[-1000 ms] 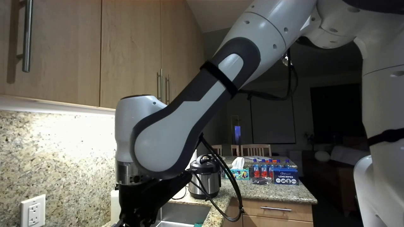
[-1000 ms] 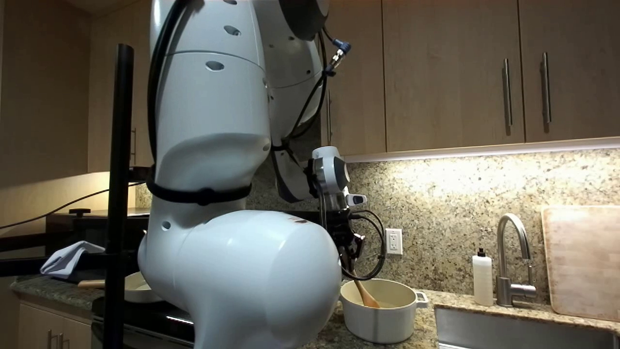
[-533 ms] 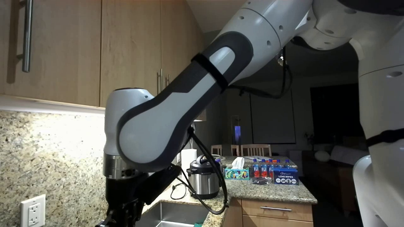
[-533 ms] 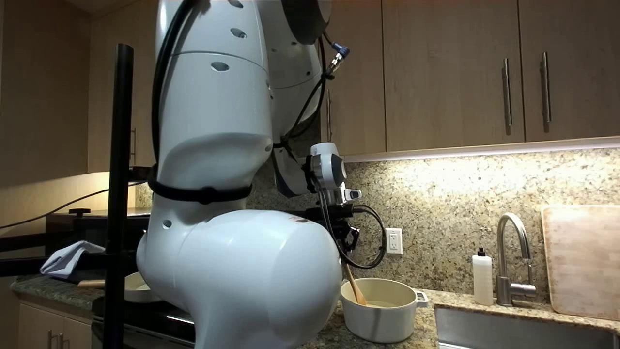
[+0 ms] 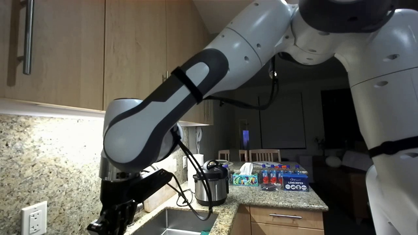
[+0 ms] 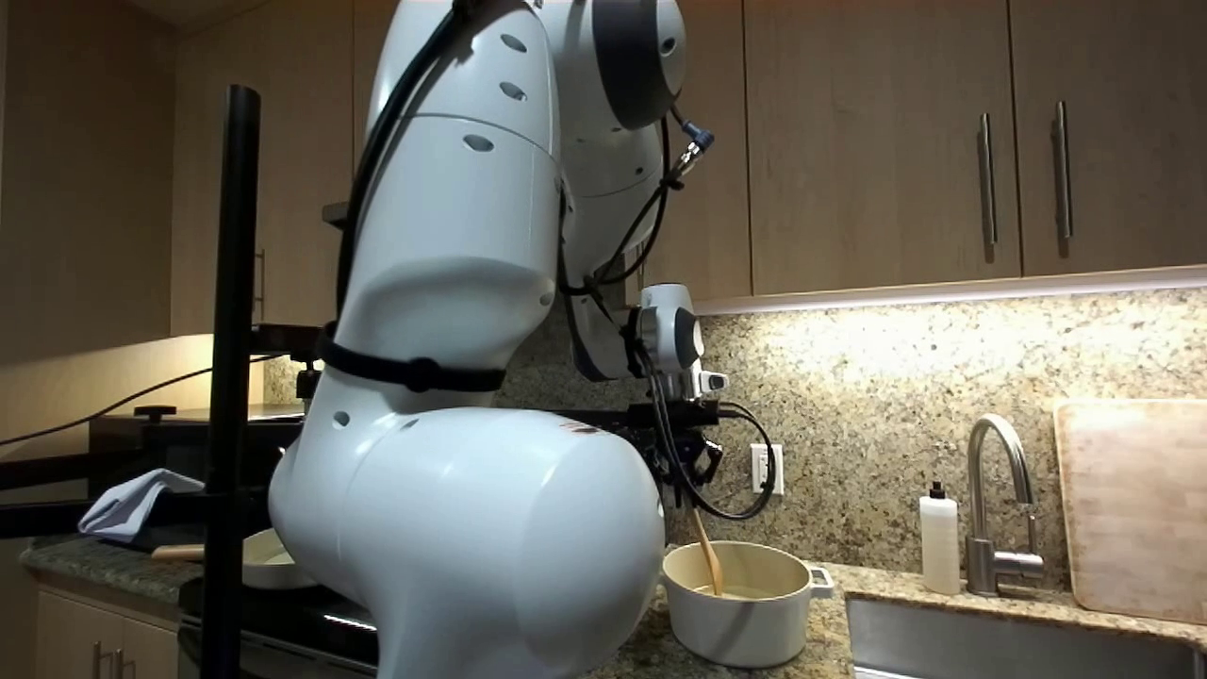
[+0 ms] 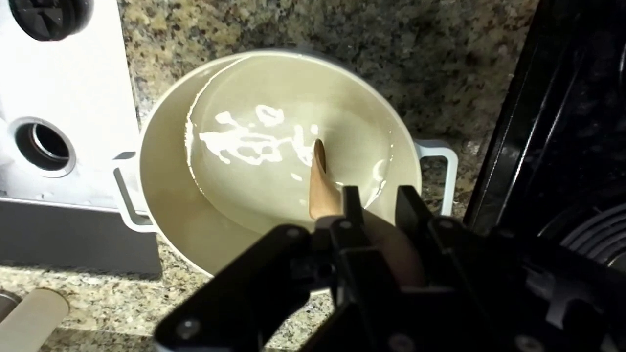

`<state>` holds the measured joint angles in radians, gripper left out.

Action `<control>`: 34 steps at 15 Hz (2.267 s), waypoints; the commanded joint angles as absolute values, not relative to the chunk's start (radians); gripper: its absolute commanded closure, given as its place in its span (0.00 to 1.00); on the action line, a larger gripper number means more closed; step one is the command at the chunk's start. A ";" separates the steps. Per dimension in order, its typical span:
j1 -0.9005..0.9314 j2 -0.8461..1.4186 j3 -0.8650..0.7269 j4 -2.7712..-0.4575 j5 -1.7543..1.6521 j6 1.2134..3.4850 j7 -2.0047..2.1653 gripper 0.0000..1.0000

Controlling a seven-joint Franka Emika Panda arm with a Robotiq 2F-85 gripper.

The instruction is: Pick up the cooking stick and stir in the pot

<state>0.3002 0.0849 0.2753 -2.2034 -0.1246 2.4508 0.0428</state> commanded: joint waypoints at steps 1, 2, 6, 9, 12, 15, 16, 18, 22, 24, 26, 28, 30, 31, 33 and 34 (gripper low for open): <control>0.281 0.171 0.262 -2.119 -0.085 2.431 0.013 0.94; 0.276 0.183 0.257 -2.108 -0.076 2.430 0.014 0.94; 0.263 0.167 0.232 -2.123 -0.065 2.452 0.064 0.94; 0.259 0.129 0.212 -2.165 -0.068 2.475 0.107 0.94; 0.253 0.102 0.191 -2.202 -0.083 2.497 0.165 0.94; 0.253 0.072 0.178 -2.252 -0.100 2.507 0.206 0.94; 0.256 0.063 0.175 -2.268 -0.114 2.510 0.222 0.94; 0.263 0.042 0.182 -2.306 -0.138 2.514 0.227 0.94; 0.289 -0.005 0.213 -2.376 -0.269 2.516 0.248 0.94; 0.301 -0.019 0.235 -2.385 -0.329 2.495 0.275 0.94; 0.310 -0.032 0.257 -2.392 -0.374 2.491 0.295 0.94; 0.320 -0.040 0.278 -2.390 -0.417 2.480 0.314 0.94; 0.327 -0.041 0.296 -2.379 -0.447 2.468 0.318 0.94; 0.329 -0.035 0.304 -2.370 -0.452 2.466 0.310 0.94; 0.332 -0.016 0.315 -2.346 -0.439 2.460 0.278 0.94; 0.333 -0.004 0.318 -2.332 -0.428 2.456 0.264 0.94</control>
